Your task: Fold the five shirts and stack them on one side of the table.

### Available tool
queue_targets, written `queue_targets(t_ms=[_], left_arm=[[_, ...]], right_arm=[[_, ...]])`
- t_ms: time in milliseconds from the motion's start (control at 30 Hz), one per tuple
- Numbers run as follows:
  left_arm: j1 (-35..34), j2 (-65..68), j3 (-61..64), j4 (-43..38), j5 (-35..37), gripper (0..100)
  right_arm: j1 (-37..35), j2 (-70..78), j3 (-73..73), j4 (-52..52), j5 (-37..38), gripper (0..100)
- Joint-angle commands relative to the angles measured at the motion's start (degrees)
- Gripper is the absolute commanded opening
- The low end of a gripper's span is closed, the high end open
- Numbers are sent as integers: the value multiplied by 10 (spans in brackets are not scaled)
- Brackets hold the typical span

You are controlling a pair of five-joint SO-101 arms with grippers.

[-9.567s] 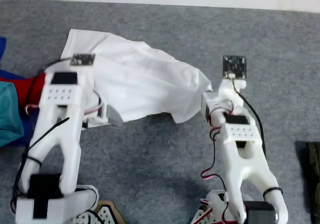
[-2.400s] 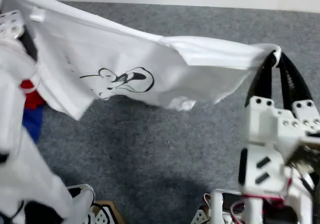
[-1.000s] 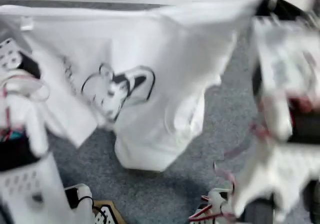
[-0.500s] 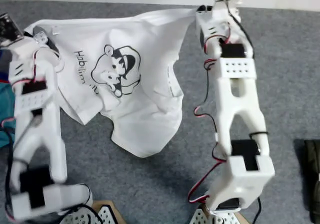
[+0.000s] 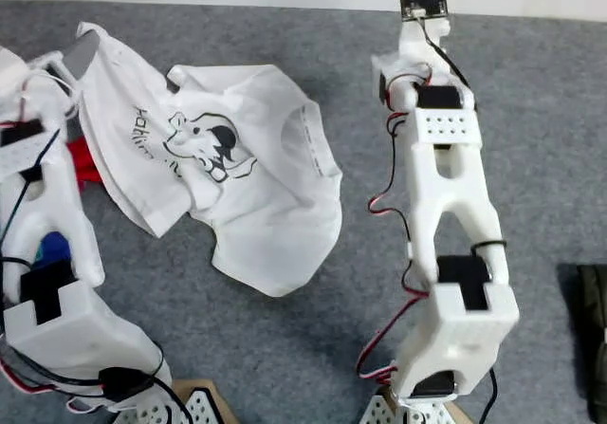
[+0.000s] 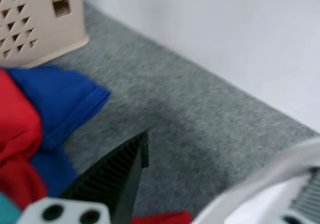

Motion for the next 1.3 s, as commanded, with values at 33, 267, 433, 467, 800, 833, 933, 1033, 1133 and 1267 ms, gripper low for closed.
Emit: queue_targets(t_ms=[33, 267, 433, 467, 800, 833, 933, 1033, 1133, 1267], left_arm=[[-8, -4, -124, 258, -19, 508], [-14, -7, -170, 492, -53, 508], [-7, -8, -170, 596, -12, 507], [-5, -10, -171, 610, -4, 507], [7, -176, -88, 665, 7, 507], [5, -193, -74, 657, 7, 507], [-22, -212, -20, 633, 4, 507], [-44, -191, 45, 577, 4, 507], [-68, -143, 95, 495, 4, 507], [-115, -83, 101, 447, 7, 507]], right_arm=[[-38, -135, -9, 167, 5, 173], [-81, -347, 202, 234, 5, 173], [-102, -495, 395, 181, 2, 173], [-107, -520, 429, 167, 2, 173], [-152, -632, 692, 56, -2, 173], [-157, -633, 706, 48, -11, 173], [-169, -636, 735, 40, -29, 173], [-199, -636, 756, 40, -18, 173], [-225, -637, 770, 39, -11, 173], [-225, -637, 771, 39, -11, 173]])
